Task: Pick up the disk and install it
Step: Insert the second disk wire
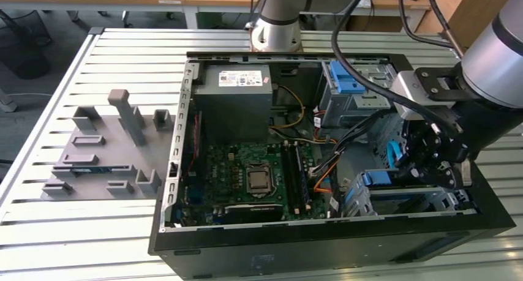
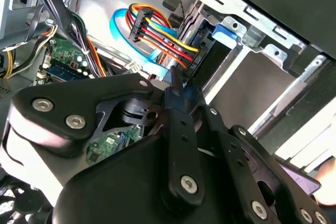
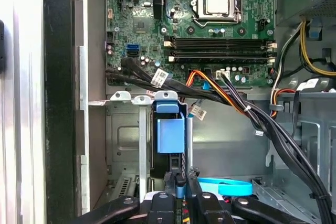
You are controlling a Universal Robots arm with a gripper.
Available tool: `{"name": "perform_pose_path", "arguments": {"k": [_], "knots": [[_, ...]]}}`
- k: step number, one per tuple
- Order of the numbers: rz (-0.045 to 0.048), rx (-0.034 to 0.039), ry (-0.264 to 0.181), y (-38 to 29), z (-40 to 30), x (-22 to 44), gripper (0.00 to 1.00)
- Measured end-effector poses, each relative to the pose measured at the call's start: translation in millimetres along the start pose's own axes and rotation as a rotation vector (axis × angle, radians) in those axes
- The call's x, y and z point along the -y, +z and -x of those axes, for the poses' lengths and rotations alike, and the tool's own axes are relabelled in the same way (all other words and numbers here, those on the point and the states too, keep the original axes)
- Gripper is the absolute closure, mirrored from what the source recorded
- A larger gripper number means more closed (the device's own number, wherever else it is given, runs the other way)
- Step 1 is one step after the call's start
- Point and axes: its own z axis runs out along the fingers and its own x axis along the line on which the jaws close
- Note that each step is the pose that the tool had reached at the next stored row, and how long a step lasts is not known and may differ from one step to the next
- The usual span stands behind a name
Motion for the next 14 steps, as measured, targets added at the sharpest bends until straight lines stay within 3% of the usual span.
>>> {"name": "perform_pose_path", "arguments": {"k": [11, 14], "knots": [[0.0, 0.0008, 0.0, -15.5, 0.9, 0.0, 0.77], [0.0, 0.001, 0.0, -17.0, 1.0, 0.0, 0.77]]}}
